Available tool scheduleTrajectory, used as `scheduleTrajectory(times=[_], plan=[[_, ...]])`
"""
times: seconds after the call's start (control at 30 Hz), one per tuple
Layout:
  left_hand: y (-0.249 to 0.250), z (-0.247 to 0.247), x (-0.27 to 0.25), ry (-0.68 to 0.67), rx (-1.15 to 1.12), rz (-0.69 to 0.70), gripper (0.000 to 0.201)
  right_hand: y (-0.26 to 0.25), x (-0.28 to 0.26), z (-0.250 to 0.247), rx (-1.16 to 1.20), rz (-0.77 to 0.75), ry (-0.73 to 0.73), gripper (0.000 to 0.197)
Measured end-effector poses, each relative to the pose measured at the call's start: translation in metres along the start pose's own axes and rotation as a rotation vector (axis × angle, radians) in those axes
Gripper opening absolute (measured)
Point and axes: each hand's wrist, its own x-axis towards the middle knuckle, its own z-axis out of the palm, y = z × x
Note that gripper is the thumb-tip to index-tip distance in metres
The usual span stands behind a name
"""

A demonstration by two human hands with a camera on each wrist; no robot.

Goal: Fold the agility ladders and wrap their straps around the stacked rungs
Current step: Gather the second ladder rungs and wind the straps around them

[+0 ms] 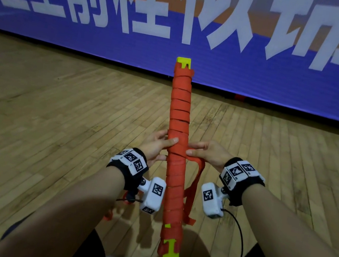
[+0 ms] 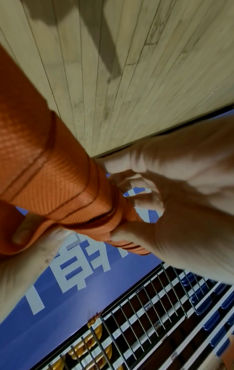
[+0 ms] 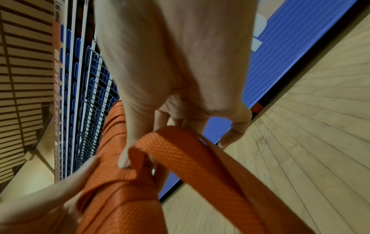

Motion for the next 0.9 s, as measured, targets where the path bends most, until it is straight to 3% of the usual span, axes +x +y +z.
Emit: scheduleTrajectory(times=[0.17,0.33,0.43,0.57,0.73,0.9], plan=[[0.002,0.008,0.001,0.049,0.124,-0.022,0.034,0.002,0.000,0.004,-0.049,-0.044,0.092,0.031],[-0.001,0.008,0.003,0.076,0.358,-0.023,0.064,0.006,0.001,0.007,-0.171,-0.023,0.050,0.023],[-0.002,0.008,0.005,0.119,0.339,-0.028,0.067,0.005,0.001,0.007,-0.174,0.004,0.001,0.031],[-0.003,0.010,0.004,0.134,0.270,-0.052,0.062,0.004,0.000,0.005,-0.098,0.020,0.000,0.026],[0.000,0.012,0.004,0.171,0.186,-0.078,0.056,0.000,-0.004,0.008,-0.212,-0.068,-0.040,0.031],[0.001,0.009,0.005,0.210,0.191,-0.080,0.058,0.001,-0.004,0.011,-0.275,-0.159,0.020,0.033]])
